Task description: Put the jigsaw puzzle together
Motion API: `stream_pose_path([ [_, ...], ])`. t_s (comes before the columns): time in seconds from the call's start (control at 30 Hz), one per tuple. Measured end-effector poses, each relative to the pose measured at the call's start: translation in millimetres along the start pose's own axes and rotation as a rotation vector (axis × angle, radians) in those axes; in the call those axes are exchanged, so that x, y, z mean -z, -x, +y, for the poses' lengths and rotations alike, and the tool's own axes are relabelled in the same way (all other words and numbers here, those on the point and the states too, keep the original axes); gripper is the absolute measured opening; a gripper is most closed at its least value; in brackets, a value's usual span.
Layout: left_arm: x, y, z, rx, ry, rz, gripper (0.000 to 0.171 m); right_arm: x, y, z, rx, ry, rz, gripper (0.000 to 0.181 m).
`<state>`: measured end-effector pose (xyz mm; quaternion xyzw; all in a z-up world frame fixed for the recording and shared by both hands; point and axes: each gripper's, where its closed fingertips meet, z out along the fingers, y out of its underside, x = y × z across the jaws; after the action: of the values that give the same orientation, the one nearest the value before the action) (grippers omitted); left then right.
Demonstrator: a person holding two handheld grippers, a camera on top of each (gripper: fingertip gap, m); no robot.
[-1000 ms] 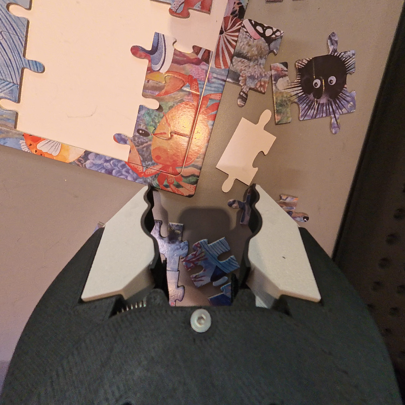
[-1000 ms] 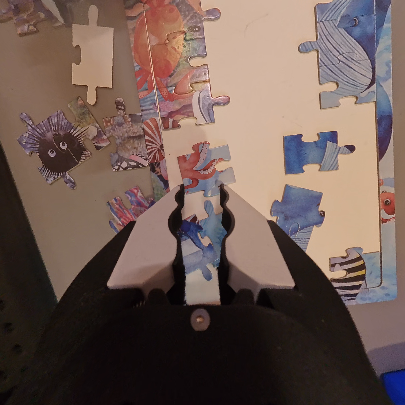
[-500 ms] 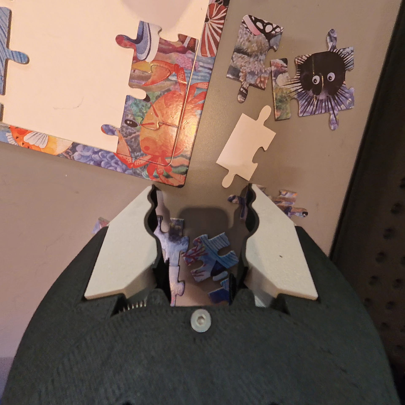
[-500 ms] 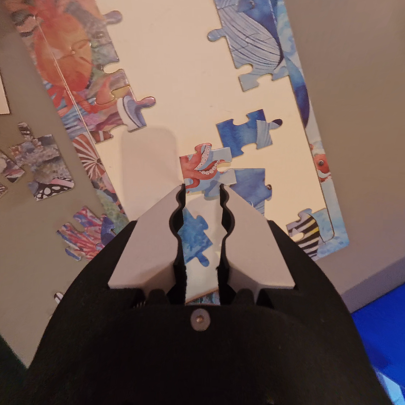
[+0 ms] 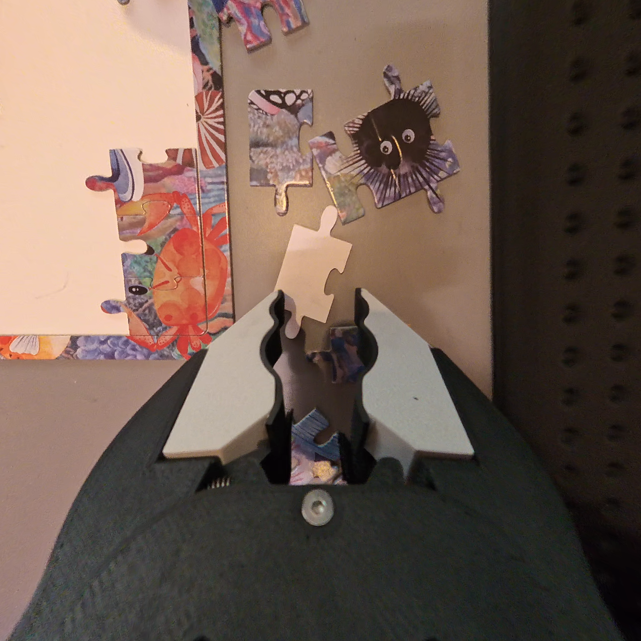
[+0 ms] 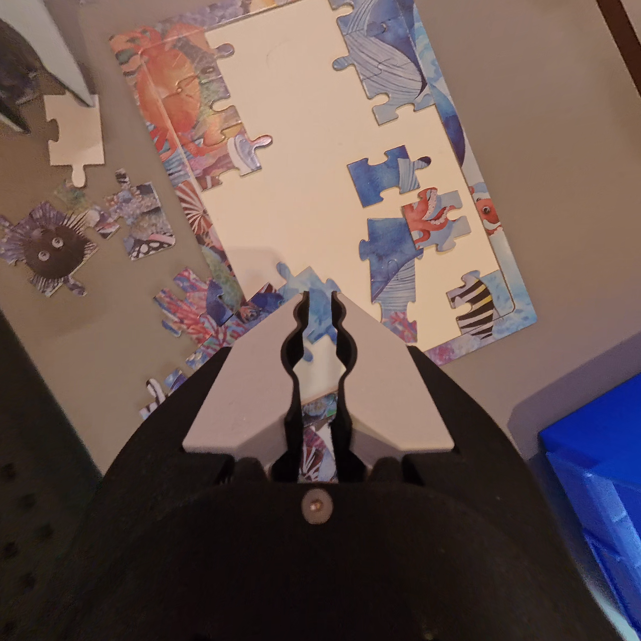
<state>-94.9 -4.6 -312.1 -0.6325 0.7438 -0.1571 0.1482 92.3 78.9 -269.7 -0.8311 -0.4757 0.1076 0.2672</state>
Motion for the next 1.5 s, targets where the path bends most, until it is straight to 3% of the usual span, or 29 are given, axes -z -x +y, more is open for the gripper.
stream_pose_path([
  [0.27, -2, 2, -5, 0.015, -0.034, 0.007, 0.010, 18, 13, 21, 0.010, 0.018, -0.019, 0.021],
  [0.47, -2, 0, -6, 0.020, -0.032, 0.019, 0.021, 24, 30, 63, 0.007, 0.151, -0.073, 0.056],
  [0.6, 0, 4, -4, 0.034, -0.027, 0.002, 0.034, 29, 40, 83, -0.006, 0.170, -0.088, 0.062],
  [1.07, 8, 13, 4, 0.062, -0.008, -0.043, 0.047, 52, 58, 144, -0.055, 0.228, -0.116, 0.057],
  [1.17, 9, 13, 4, 0.064, -0.007, -0.042, 0.048, 49, 56, 145, -0.042, 0.208, -0.098, 0.058],
  [1.5, 9, 15, 7, 0.069, 0.006, -0.048, 0.048, 46, 53, 144, -0.045, 0.190, -0.083, 0.036],
])
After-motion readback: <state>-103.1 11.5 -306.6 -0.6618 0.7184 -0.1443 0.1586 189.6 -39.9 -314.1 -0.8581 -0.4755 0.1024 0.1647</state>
